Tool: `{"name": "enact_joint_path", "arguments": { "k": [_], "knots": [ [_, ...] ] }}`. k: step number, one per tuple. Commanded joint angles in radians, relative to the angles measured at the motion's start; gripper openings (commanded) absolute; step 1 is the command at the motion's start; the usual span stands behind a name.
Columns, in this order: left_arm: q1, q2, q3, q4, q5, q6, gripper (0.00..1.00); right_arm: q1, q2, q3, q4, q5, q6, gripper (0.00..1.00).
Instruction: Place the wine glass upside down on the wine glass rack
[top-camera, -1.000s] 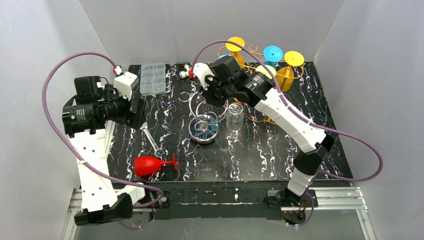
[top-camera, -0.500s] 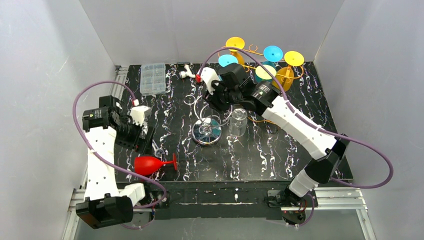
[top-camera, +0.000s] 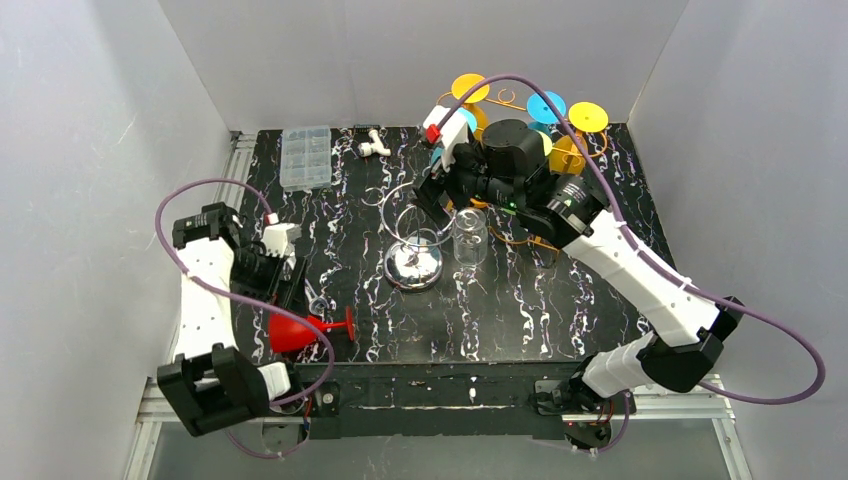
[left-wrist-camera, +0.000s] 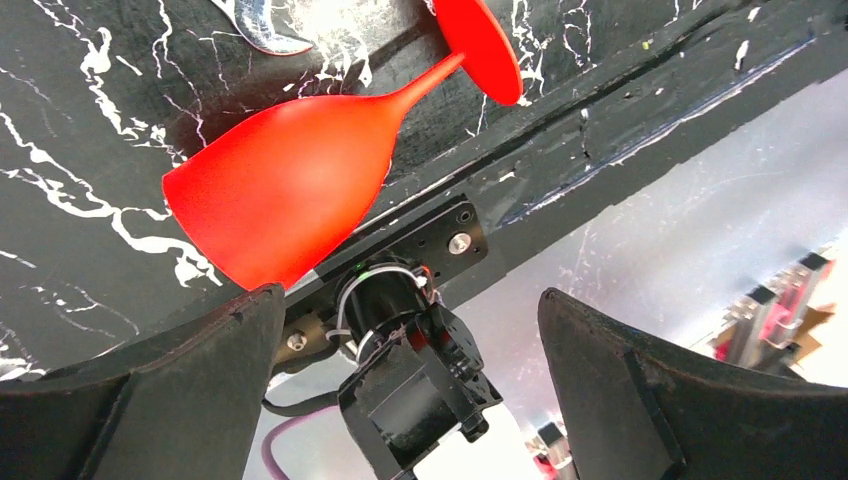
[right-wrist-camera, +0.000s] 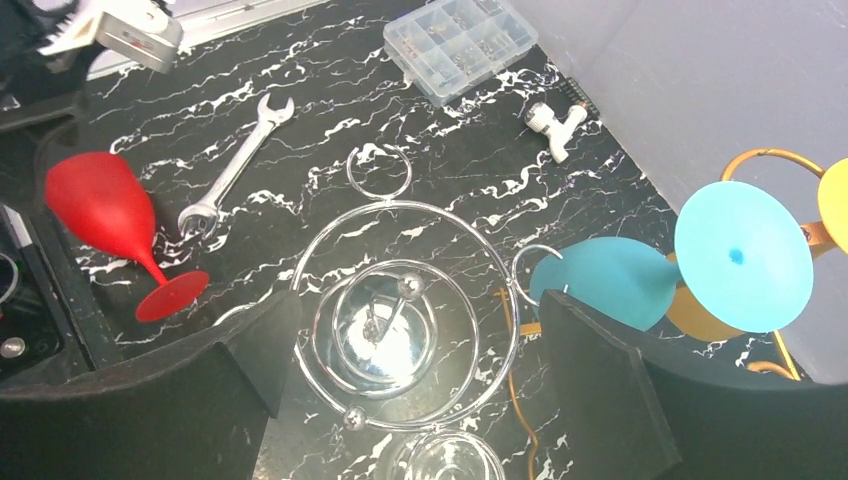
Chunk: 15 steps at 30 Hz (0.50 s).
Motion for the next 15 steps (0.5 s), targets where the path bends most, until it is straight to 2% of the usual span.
{"name": "enact_joint_path", "arguments": {
  "k": [1,9,15],
  "knots": [
    [0.045,0.083,-0.033,-0.024,0.072,0.075,0.98,-0.005,-0.048,0.008,0.05,0.016,0.043,0.98],
    [0.195,0.205,-0.06,0.005,0.059,0.151,0.98,-0.003,-0.118,-0.031,0.088,-0.003,0.055,0.98],
    [0.201,0.237,-0.121,0.052,0.044,0.149,0.98,-0.003,-0.131,-0.04,0.099,-0.018,0.046,0.98]
  ]
}}
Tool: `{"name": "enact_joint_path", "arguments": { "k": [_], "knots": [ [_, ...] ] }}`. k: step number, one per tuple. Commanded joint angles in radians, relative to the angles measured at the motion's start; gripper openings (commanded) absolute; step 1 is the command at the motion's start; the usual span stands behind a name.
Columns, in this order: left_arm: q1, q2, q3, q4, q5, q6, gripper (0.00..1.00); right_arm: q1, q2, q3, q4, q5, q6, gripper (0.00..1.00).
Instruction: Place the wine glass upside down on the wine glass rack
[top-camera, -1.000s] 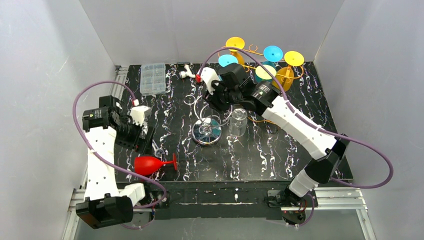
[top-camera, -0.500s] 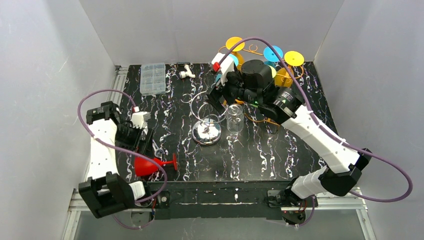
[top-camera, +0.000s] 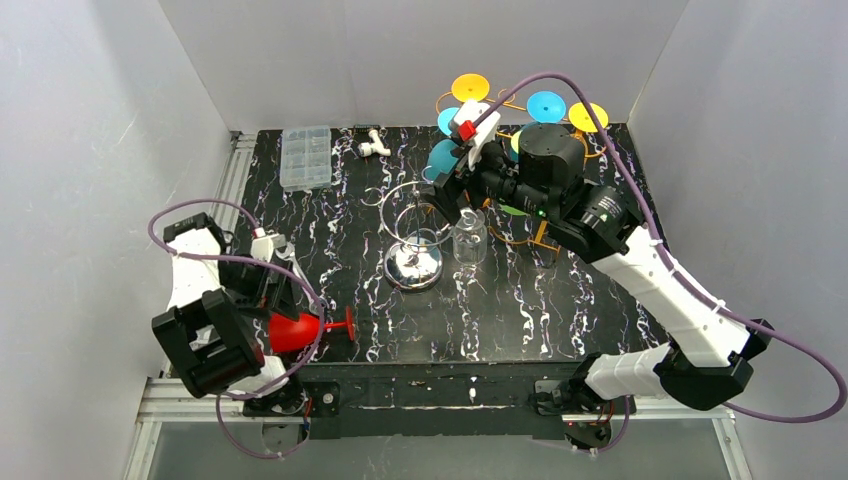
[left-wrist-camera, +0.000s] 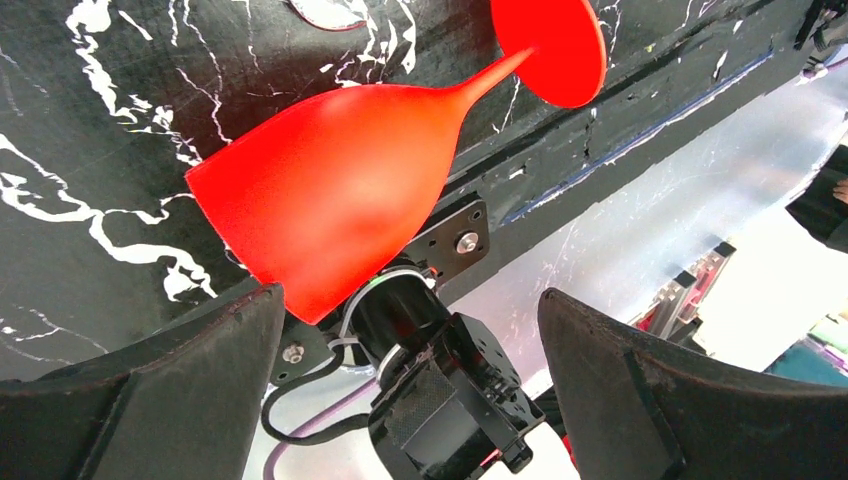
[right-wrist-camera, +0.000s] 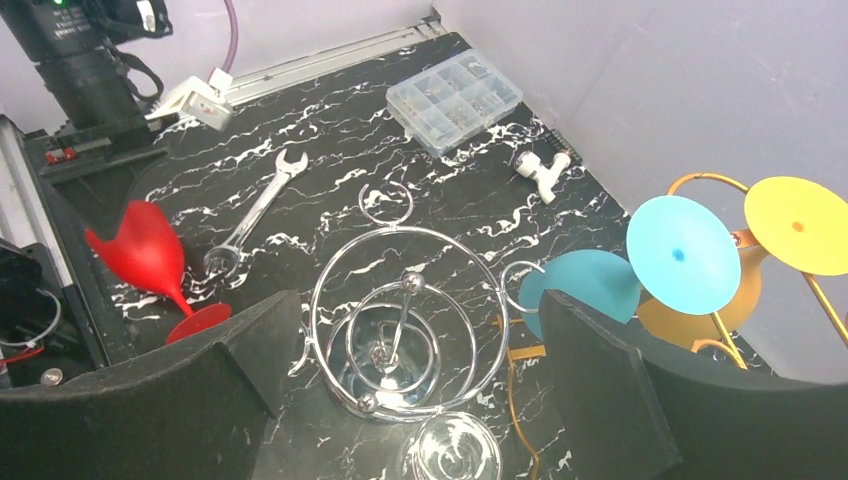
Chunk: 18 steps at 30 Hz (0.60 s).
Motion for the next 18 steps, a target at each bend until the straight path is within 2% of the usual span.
{"name": "enact_joint_path", "arguments": {
  "k": [1,8,15,18],
  "knots": [
    [0.003,0.024,-0.058,0.028,-0.001,0.016,0.98,-0.003,-0.016,-0.006,0.058,-0.012,0.007,0.98],
    [0.011,0.086,-0.104,0.077,-0.016,0.024,0.98,-0.003,-0.032,-0.023,0.067,-0.022,0.01,0.97],
    [0.03,0.092,0.021,0.026,-0.028,0.033,0.98,-0.003,-0.034,-0.041,0.067,-0.018,0.011,0.97],
    [0.04,0.053,0.001,0.006,-0.093,0.063,0.98,-0.004,-0.032,-0.046,0.058,-0.018,0.013,0.97]
  ]
}}
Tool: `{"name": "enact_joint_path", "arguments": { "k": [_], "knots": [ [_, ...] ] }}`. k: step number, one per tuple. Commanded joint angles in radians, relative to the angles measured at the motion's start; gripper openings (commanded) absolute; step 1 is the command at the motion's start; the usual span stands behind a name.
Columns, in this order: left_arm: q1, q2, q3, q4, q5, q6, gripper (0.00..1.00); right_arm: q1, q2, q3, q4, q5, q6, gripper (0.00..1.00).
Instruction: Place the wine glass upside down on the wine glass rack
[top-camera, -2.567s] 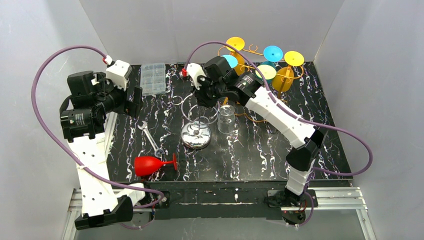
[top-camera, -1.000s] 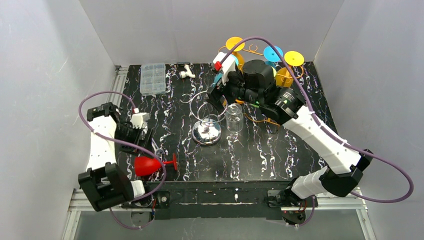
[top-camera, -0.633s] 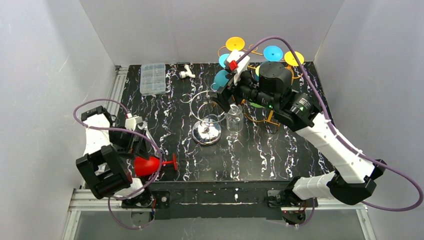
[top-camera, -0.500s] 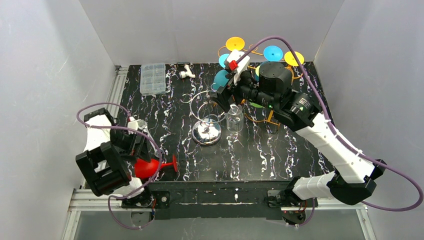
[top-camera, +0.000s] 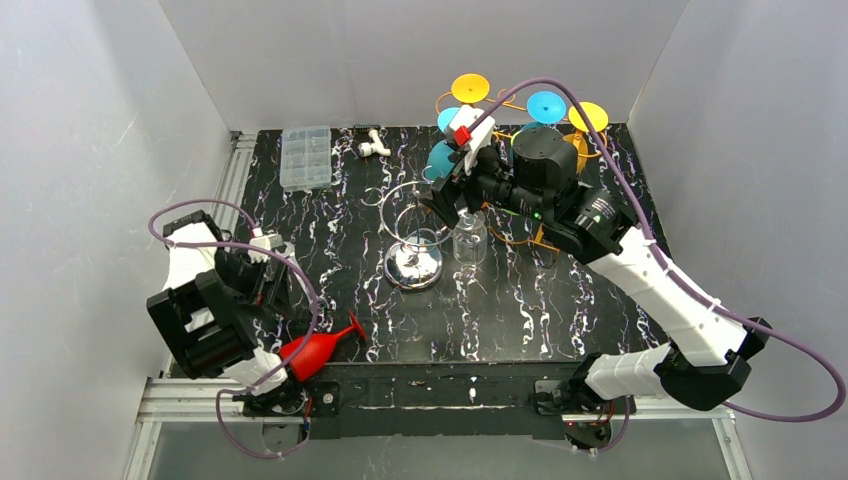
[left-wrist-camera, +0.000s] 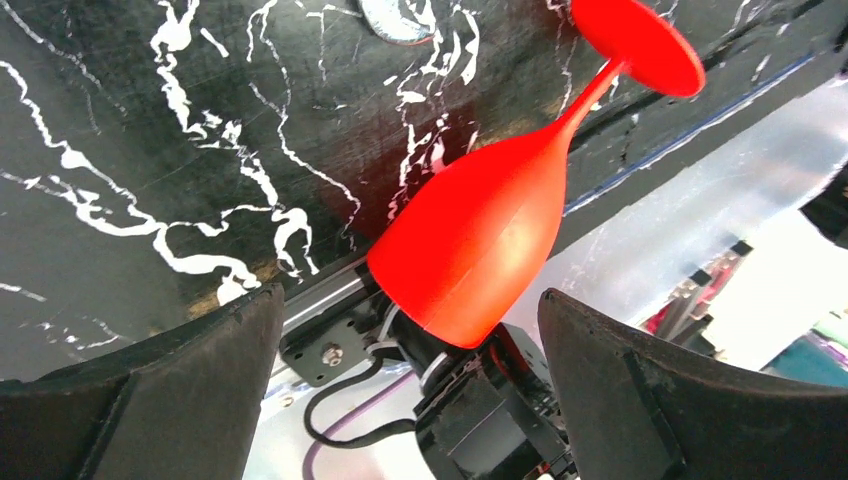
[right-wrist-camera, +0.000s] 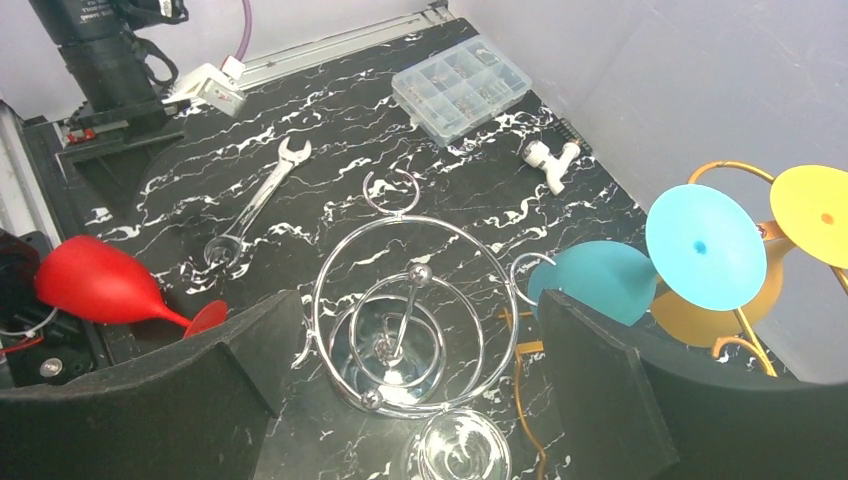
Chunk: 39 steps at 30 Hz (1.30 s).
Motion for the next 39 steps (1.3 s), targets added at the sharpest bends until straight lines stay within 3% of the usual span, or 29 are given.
{"name": "enact_joint_path", "arguments": {
  "k": [1,5,8,12,16,21,24,28,34,39],
  "knots": [
    [0.024,-0.085,-0.011,-0.065,-0.072,0.064,0.98,-0.003,-0.027,-0.012,0.035,-0.011,0.013,0.96],
    [0.075,-0.142,-0.058,-0.106,-0.065,0.125,0.98,0.003,-0.022,-0.019,0.004,-0.108,0.01,0.91],
    [0.108,-0.12,-0.004,-0.135,-0.012,0.108,0.98,0.13,0.022,0.003,-0.096,-0.101,-0.024,0.9],
    [0.13,-0.036,0.18,-0.206,0.102,0.029,0.98,0.363,0.122,0.005,-0.177,0.033,-0.059,0.92],
    [0.141,0.014,0.383,-0.207,0.153,-0.119,0.98,0.399,0.203,-0.038,-0.15,-0.081,-0.053,0.94],
    [0.183,0.054,0.574,-0.229,0.217,-0.246,0.98,0.478,0.386,0.012,-0.16,-0.11,-0.117,0.93],
    [0.211,0.055,0.664,-0.277,0.272,-0.263,0.98,0.498,0.498,0.008,-0.117,-0.1,-0.142,0.92],
    [0.251,0.02,0.735,-0.307,0.301,-0.267,0.98,0.498,0.608,-0.018,-0.058,-0.076,-0.084,0.82],
    [0.264,-0.064,0.733,-0.319,0.288,-0.197,0.98,0.498,0.584,-0.204,0.23,0.078,0.126,0.63],
    [0.264,-0.11,0.696,-0.317,0.278,-0.151,0.98,0.5,0.553,-0.311,0.357,0.241,0.247,0.58]
  ]
}}
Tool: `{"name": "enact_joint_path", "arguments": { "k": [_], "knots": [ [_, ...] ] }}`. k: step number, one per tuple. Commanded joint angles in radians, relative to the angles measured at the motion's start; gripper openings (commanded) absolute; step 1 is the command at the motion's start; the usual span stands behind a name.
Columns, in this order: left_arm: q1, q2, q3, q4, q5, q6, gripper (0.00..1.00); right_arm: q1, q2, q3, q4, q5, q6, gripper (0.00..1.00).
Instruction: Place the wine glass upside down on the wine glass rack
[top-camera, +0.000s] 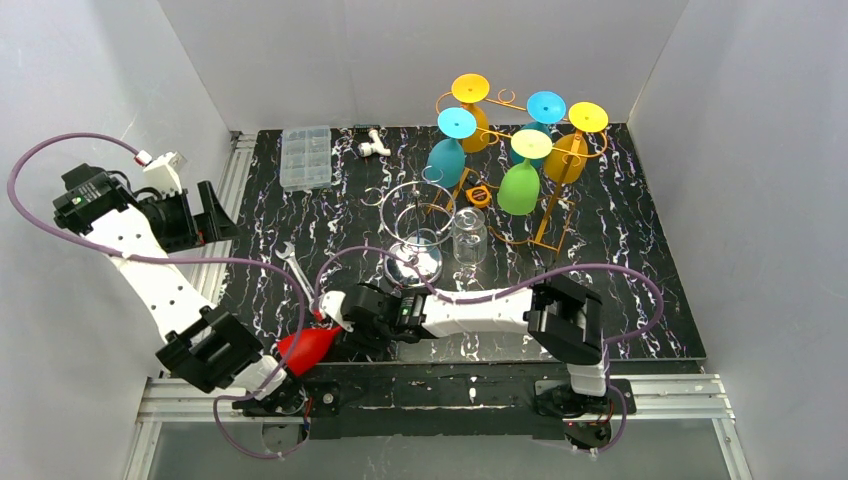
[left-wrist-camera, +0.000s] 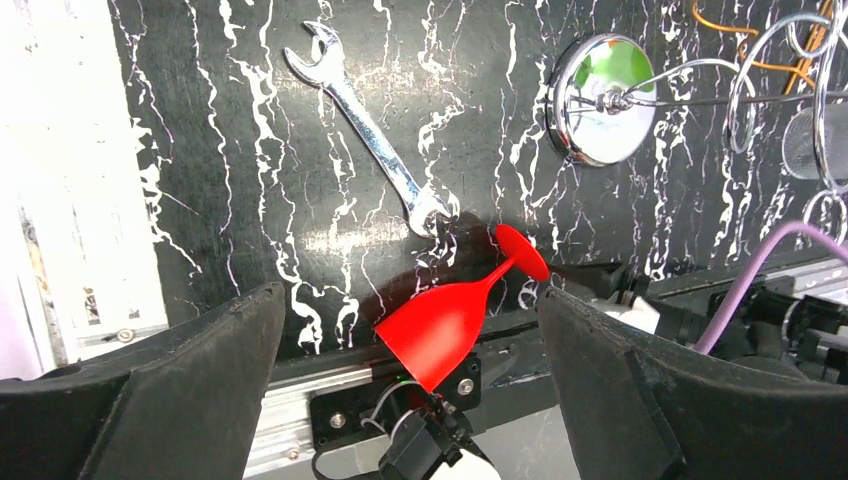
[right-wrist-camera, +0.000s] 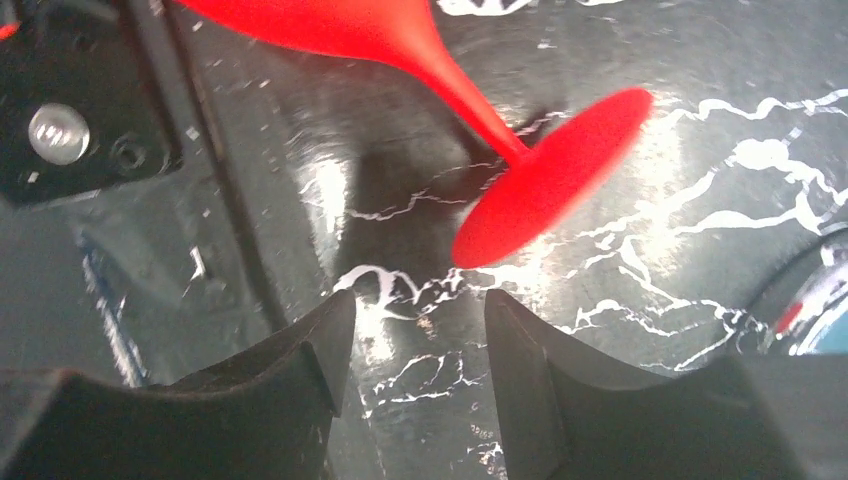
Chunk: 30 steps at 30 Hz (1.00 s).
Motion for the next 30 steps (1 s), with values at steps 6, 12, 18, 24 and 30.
{"name": "enact_joint_path", "arguments": {
  "k": [6,12,18,24,30],
  "knots": [
    [0.003,-0.057,-0.014,-0.173,0.036,0.07,0.98,-0.002,-0.105,-0.165,0.403,0.215,0.226,0.55],
    [0.002,-0.053,0.002,-0.163,0.032,0.056,0.98,-0.002,-0.131,-0.242,0.568,0.239,0.28,0.55],
    [0.003,-0.064,0.001,-0.164,0.011,0.071,0.98,-0.024,-0.077,-0.23,0.684,0.314,0.29,0.53],
    [0.003,-0.06,0.027,-0.186,-0.005,0.088,0.98,-0.062,0.027,-0.141,0.7,0.3,0.305,0.39],
    [0.003,-0.059,0.05,-0.191,-0.019,0.099,0.98,-0.07,0.098,-0.075,0.709,0.268,0.301,0.27]
  ]
}}
